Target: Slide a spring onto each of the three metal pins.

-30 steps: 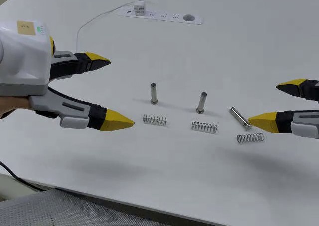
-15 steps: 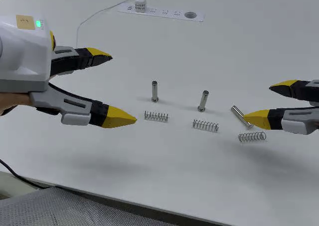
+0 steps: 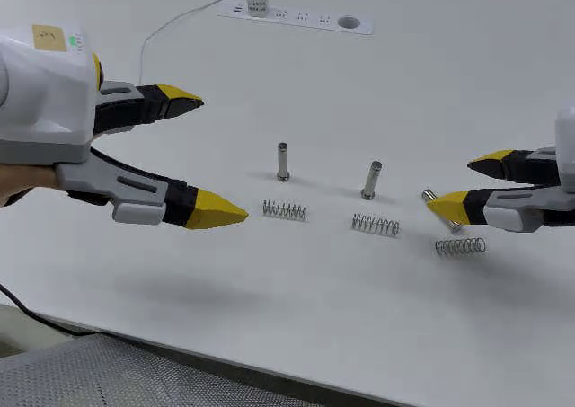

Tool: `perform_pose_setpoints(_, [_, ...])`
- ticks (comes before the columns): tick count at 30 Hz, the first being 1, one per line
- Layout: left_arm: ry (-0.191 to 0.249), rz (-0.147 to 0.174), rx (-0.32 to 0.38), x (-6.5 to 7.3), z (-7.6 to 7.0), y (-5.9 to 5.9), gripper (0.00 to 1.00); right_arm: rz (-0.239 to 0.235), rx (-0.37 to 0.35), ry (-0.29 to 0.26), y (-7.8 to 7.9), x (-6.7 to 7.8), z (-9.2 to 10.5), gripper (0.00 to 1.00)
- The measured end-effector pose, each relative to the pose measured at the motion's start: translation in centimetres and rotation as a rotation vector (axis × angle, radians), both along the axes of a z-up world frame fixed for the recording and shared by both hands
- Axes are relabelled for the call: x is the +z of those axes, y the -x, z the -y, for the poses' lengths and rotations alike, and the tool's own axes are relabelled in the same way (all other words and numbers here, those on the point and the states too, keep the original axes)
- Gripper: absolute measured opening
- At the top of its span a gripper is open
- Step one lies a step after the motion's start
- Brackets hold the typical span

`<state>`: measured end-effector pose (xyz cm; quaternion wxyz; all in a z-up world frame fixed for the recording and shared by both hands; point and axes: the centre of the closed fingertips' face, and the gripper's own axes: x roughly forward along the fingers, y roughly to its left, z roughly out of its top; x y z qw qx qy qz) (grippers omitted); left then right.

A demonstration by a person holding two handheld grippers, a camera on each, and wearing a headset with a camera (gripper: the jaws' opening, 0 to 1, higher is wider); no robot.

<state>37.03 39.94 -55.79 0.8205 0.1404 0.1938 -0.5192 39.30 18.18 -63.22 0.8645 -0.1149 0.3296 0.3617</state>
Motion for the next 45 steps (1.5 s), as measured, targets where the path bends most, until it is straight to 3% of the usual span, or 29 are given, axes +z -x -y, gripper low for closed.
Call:
perform_pose_setpoints(5, [-0.002,-0.005,0.009,-0.1,-0.4,-0.2,0.91,-0.033,-0.016,0.040,-0.5,-1.4,0.1,0.41])
perform_pose_setpoints(8, [-0.001,-0.006,0.011,-0.2,-0.5,-0.2,0.91,-0.067,-0.054,0.011,-0.9,-1.8,0.0,0.34])
perform_pose_setpoints(20, [0.022,-0.001,0.031,0.0,-0.6,-0.4,0.92,-0.125,-0.099,0.035,-1.2,-3.4,-0.4,0.25])
perform_pose_setpoints(23, [0.019,0.001,0.037,0.1,-0.9,-0.5,0.92,-0.141,-0.099,0.066,-1.0,-4.0,-0.3,0.23])
perform_pose_setpoints(42, [0.023,-0.003,0.047,0.1,-1.0,-0.2,0.91,-0.131,-0.089,0.160,-1.3,-4.6,-0.5,0.14])
perform_pose_setpoints(45, [0.031,-0.012,0.047,0.1,-0.8,0.1,0.91,-0.147,-0.098,0.159,-1.4,-4.6,-0.6,0.14])
